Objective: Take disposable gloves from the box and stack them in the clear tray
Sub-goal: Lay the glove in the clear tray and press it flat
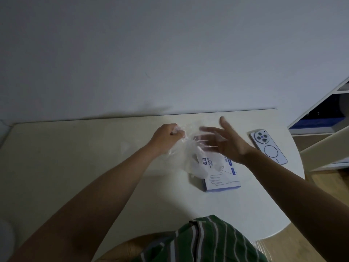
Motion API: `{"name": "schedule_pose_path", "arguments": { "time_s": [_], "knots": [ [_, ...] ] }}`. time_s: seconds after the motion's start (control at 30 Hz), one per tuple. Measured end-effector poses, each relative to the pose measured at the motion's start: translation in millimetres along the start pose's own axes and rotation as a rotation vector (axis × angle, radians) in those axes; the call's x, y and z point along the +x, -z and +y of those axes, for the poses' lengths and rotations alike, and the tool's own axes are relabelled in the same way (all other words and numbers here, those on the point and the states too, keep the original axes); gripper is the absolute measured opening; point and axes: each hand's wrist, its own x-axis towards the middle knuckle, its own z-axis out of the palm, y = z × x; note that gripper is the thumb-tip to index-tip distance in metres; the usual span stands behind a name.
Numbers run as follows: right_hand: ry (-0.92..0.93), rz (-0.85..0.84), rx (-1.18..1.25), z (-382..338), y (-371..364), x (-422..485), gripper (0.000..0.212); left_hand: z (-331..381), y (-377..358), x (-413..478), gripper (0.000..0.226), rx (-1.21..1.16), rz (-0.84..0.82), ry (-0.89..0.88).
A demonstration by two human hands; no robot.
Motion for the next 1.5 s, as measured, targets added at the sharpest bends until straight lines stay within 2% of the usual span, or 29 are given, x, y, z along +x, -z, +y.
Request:
{"name": "schedule_pose_path", "arguments": {
  "time_s": [0.07,0.13,0.23,0.33,0.4,0.47,0.53,0.6,0.7,0.73,0.8,0.87,0.9,0.97,1.0,1.03,1.07,1.13,1.17,1.2,1.27,1.37,1.43,1.5],
  "knots": [
    [0.007,0.063,-0.185,-2.9,-17.0,12.0,0.044,-7.9,10.8,-1.4,0.026,-0.017,-0.062,0.015],
    [0.020,0.187,-0.302,-4.4,-32.4,23.1,0.027,-15.9,21.7,-3.0,0.038,-0.038,-0.048,0.039],
    [0.066,0.335,-0.225,-4.5,-53.4,40.0,0.016,-30.9,46.5,-6.7,0.035,-0.274,0.017,0.233],
    [0.100,0.396,-0.156,-5.5,-73.9,52.3,0.009,-49.0,67.8,-13.6,0.019,-0.597,-0.020,0.493],
    [0.093,0.382,-0.182,-4.5,-86.8,59.3,0.007,-59.1,73.2,-15.3,0.010,-0.743,0.002,0.575],
    [0.073,0.365,-0.248,-2.8,-98.0,65.3,0.008,-67.8,74.2,-15.5,0.012,-0.778,0.098,0.588],
    [0.057,0.348,-0.324,-2.3,-106.7,72.0,0.010,-75.6,76.2,-15.4,0.014,-0.680,0.188,0.557],
    [0.038,0.318,-0.378,-3.7,-110.6,77.4,0.010,-78.3,78.3,-18.2,0.017,-0.563,0.180,0.513],
    [-0.021,0.312,-0.471,-8.6,-113.1,87.7,0.012,-87.7,81.3,-19.7,0.014,-0.533,0.227,0.457],
    [-0.031,0.337,-0.518,-10.7,-113.3,91.0,0.016,-91.0,82.1,-19.3,0.014,-0.434,0.274,0.426],
    [-0.008,0.443,-0.657,-13.6,-114.9,96.9,0.031,-98.7,82.3,-20.8,0.023,-0.041,0.334,0.356],
    [0.153,0.611,-0.836,-14.7,-119.8,103.2,0.049,-108.0,81.5,-23.4,0.028,0.273,0.383,0.309],
    [0.308,0.694,-0.944,-15.6,-123.1,103.0,0.053,-110.4,79.6,-24.9,0.026,0.345,0.406,0.277],
    [0.670,0.764,-1.086,-18.7,-136.9,103.5,0.043,-114.0,76.1,-27.3,0.024,0.447,0.423,0.229],
    [0.800,0.684,-1.095,-20.1,-145.4,105.2,0.031,-115.5,73.7,-27.1,0.025,0.490,0.422,0.221],
    [0.868,0.527,-1.091,-19.6,-153.9,106.3,0.020,-116.4,71.8,-26.9,0.026,0.531,0.415,0.221],
    [0.868,0.349,-1.113,-15.5,-162.4,108.1,0.016,-117.3,70.9,-26.5,0.026,0.563,0.395,0.237],
    [0.731,0.091,-1.244,-0.3,-174.5,113.7,0.017,-117.7,68.7,-26.0,0.018,0.546,0.349,0.275],
    [0.641,0.042,-1.312,9.1,-176.8,119.4,0.018,-118.4,68.7,-26.3,0.013,0.531,0.319,0.301],
    [0.543,0.044,-1.356,18.2,-176.4,125.8,0.021,-119.6,68.6,-26.1,0.014,0.538,0.291,0.322],
    [0.321,0.119,-1.406,30.9,-168.9,136.5,0.030,-119.2,66.9,-26.2,0.030,0.617,0.209,0.361],
    [-0.031,0.035,-1.516,48.2,-159.4,149.5,0.065,-120.1,63.3,-29.0,0.037,0.758,0.152,0.339],
    [-0.135,-0.019,-1.549,59.2,-158.4,152.4,0.081,-119.8,62.2,-32.3,0.032,0.950,0.207,0.160],
    [-0.138,-0.015,-1.548,67.6,-159.3,156.4,0.086,-117.1,63.1,-29.2,0.026,1.077,0.261,-0.130]
  ]
}}
